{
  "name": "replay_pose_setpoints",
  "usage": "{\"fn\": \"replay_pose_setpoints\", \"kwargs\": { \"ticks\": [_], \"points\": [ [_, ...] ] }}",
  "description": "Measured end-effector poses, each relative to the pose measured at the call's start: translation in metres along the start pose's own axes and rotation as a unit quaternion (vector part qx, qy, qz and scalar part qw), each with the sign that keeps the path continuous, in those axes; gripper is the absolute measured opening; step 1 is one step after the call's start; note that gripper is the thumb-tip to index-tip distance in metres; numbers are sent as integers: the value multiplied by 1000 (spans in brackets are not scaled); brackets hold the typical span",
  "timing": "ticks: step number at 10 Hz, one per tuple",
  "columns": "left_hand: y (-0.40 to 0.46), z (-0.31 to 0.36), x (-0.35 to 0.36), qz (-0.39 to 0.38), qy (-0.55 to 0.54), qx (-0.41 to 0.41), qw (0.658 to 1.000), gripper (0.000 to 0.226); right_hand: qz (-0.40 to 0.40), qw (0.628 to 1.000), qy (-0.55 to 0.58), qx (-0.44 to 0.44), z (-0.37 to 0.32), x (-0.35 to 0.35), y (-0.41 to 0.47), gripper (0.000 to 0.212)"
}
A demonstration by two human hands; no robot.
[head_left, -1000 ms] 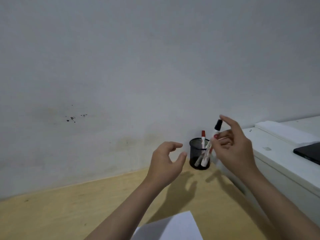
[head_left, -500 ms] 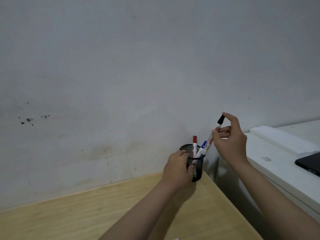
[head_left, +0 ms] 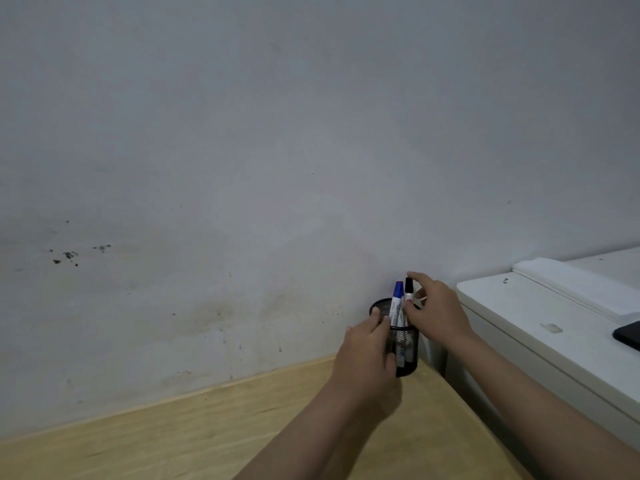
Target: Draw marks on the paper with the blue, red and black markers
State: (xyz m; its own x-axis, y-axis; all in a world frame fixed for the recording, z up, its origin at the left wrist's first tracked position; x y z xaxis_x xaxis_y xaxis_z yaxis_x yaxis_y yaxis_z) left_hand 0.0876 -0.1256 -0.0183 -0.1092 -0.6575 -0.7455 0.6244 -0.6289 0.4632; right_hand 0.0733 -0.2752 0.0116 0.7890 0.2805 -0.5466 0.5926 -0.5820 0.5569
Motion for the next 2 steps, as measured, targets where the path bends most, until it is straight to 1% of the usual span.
{"fn": "replay_pose_setpoints", "kwargs": {
  "ticks": [1,2],
  "points": [
    [-2,-7,7,-42,6,-10,999,73,-6,1000,-17,17,1,0,-2,65],
    [-9,-4,-4,-53,-18,-23,998,77,37,999,-6,3,-15,-19,-7,69]
  ]
}}
Point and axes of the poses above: each hand's wrist, its own y-axis towards the middle knuckle, its own x-axis out of the palm, z = x × y, the point moved 8 cm from there along y, towards the middle knuckle, and after that the axes turned 9 degrees about z, right-handed, at the moved point
